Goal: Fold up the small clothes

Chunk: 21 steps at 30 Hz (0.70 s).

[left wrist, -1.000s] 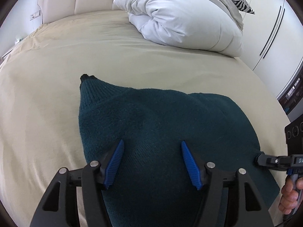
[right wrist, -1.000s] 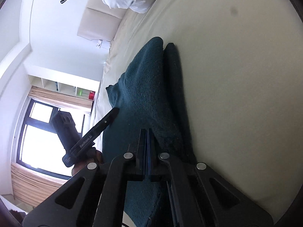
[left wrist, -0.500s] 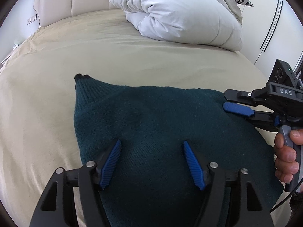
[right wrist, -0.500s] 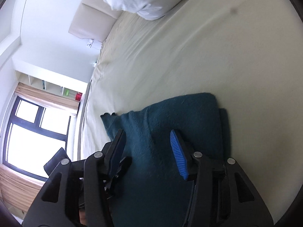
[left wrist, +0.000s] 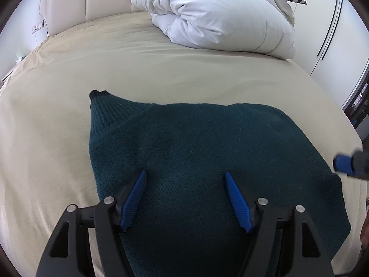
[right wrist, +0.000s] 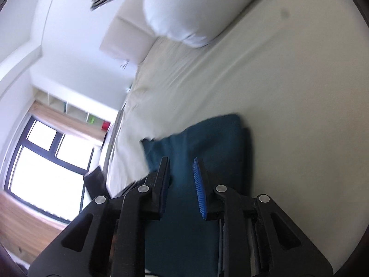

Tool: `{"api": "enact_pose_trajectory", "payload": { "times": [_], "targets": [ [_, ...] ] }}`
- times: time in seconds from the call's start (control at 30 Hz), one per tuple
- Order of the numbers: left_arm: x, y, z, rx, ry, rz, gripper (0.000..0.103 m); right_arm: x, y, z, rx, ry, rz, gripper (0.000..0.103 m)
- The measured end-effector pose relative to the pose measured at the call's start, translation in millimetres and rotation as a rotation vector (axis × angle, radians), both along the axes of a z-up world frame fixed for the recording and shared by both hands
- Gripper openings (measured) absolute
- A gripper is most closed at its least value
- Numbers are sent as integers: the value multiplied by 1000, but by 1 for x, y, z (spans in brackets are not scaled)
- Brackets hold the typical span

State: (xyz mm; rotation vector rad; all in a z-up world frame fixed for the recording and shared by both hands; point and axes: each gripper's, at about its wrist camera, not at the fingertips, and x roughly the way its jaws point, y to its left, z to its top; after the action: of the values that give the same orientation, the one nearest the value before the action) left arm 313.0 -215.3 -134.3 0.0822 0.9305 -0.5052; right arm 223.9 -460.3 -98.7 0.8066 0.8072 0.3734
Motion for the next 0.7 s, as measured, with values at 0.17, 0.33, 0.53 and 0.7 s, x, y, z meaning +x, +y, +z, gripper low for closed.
{"api": "enact_pose_trajectory", "payload": {
  "times": [0.17, 0.33, 0.53, 0.7],
  "targets": [
    [-1, -1, 0, 8, -11, -3, 73, -25, 47, -24, -30, 72, 167, 36],
    [-1, -1, -1, 4, -15, -2, 73, -64, 34, -45, -8, 59, 124, 36],
    [-4, 7, 2, -39, -19, -2, 73, -114, 9, -50, -37, 51, 68, 36],
    [-34, 45, 30, -144, -44, 83, 73, -147, -21, -24, -134, 30, -98, 66]
  ]
}}
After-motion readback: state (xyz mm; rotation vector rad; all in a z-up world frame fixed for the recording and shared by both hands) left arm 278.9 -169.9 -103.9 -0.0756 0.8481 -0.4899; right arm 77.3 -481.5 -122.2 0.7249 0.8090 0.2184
